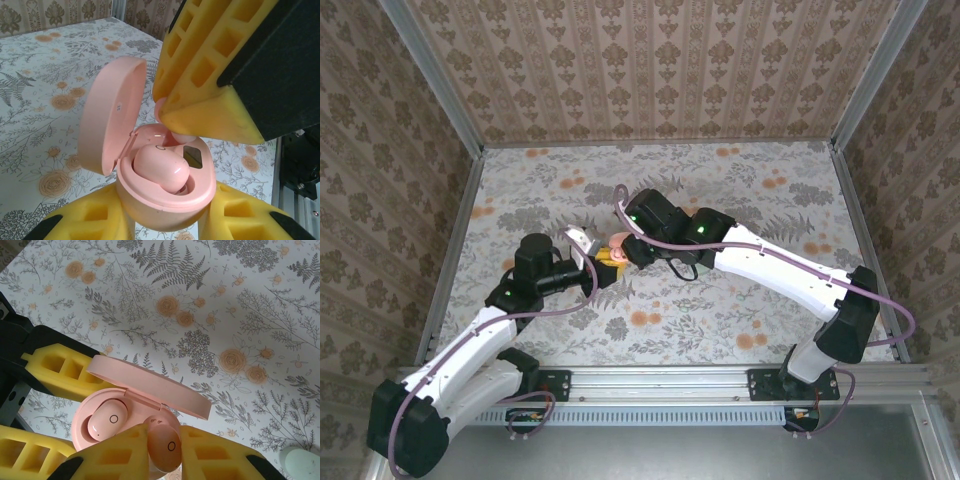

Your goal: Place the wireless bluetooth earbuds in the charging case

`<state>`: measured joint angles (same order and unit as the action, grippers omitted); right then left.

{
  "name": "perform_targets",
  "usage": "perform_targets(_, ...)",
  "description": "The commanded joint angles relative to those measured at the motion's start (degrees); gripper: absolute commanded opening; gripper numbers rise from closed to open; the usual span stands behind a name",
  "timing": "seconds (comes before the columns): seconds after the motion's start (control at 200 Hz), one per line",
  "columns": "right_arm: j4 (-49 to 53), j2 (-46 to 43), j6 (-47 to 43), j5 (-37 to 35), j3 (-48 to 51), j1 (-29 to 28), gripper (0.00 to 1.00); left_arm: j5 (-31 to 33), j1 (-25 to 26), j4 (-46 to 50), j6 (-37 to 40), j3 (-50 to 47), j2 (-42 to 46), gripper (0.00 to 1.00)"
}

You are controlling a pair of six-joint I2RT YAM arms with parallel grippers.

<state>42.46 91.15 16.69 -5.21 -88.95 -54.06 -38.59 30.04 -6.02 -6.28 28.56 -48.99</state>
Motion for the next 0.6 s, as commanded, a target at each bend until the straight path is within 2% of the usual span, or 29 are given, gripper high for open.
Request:
perform_targets(0.0,0.71,0.7,0.94,1.59,-0.28,-0.71,0.2,0.18,0.37,-2.77,-0.22,2.07,0.51,0.0)
perform_targets(0.595,-0.11,-0.45,2.36,4.16,-0.08,-0.7,0.26,0.25,0.37,-2.77,-0.4,1.85,1.04,0.0)
